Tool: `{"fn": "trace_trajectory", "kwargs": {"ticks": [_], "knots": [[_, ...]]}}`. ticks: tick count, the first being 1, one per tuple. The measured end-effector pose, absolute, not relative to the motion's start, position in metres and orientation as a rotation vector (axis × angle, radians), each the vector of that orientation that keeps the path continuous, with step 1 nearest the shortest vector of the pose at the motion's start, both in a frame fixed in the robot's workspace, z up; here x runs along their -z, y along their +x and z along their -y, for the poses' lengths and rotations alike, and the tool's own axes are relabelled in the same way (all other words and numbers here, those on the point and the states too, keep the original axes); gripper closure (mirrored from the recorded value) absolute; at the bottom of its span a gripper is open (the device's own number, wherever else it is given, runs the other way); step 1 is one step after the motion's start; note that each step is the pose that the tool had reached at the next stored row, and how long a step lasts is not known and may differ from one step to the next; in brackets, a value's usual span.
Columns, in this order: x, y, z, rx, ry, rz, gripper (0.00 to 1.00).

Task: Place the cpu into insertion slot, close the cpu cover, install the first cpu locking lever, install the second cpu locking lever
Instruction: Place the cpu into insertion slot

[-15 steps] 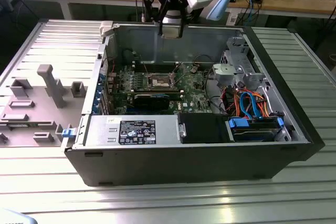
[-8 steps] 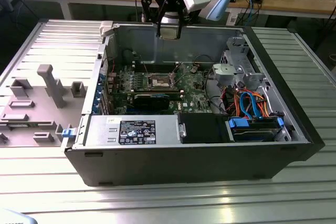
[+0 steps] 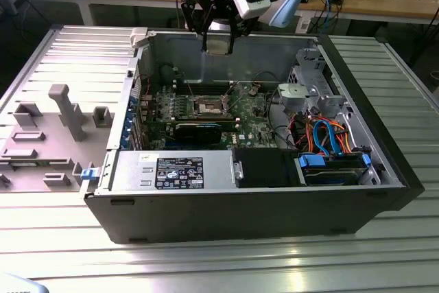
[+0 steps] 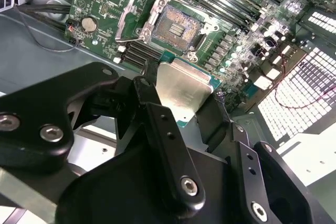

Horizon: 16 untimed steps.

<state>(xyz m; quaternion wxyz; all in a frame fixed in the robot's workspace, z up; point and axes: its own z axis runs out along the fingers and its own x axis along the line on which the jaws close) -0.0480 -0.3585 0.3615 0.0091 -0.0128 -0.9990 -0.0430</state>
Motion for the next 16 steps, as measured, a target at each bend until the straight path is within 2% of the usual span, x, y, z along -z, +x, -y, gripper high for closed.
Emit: {"fn": "trace_trajectory", "kwargs": {"ticks": [16], "knots": [[-0.3528,-0.0502,0.3586,0.134,-0.040,3.120,0.45]]}}
